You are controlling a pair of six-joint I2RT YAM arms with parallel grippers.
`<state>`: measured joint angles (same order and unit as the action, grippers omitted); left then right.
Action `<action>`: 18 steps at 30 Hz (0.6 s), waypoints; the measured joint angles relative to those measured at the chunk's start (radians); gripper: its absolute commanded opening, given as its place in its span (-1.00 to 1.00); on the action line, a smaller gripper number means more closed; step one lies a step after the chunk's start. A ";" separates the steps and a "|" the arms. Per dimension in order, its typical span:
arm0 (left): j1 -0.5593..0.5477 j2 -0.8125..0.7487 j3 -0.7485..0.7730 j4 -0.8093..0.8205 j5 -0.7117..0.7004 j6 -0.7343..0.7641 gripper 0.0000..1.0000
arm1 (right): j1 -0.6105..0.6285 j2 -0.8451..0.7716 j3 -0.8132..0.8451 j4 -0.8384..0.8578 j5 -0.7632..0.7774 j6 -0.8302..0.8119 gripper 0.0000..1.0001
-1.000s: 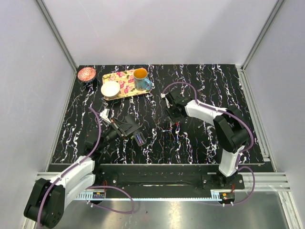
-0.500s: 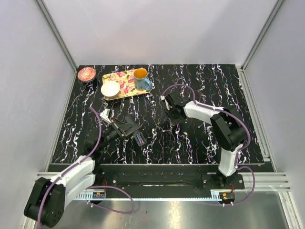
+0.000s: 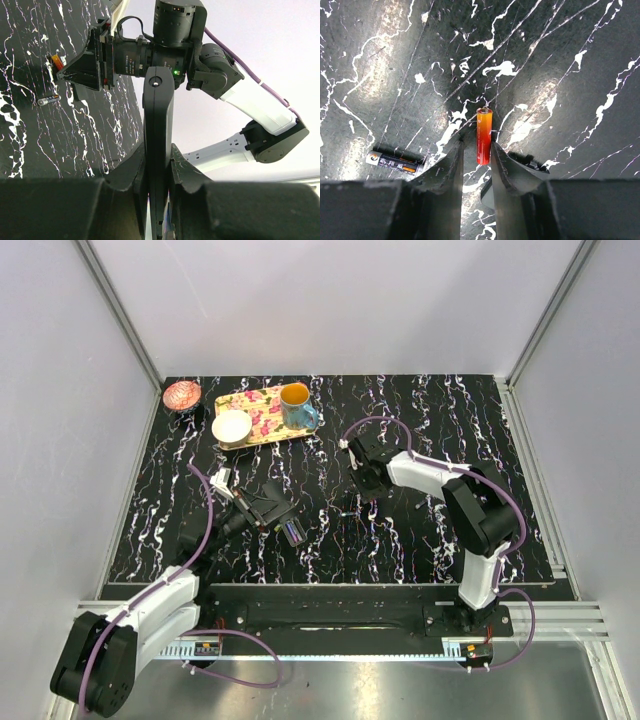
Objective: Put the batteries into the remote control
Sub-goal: Pick up the battery from the center of the board.
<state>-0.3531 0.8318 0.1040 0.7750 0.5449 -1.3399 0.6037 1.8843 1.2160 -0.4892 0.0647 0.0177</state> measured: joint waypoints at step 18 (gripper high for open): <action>0.000 0.005 0.000 0.000 0.000 0.004 -1.00 | -0.003 -0.018 -0.026 0.002 -0.004 0.051 -0.61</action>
<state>-0.3531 0.8364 0.1040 0.7753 0.5449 -1.3357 0.6010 1.8664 1.1904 -0.4870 0.0608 0.0692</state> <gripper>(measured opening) 0.200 0.269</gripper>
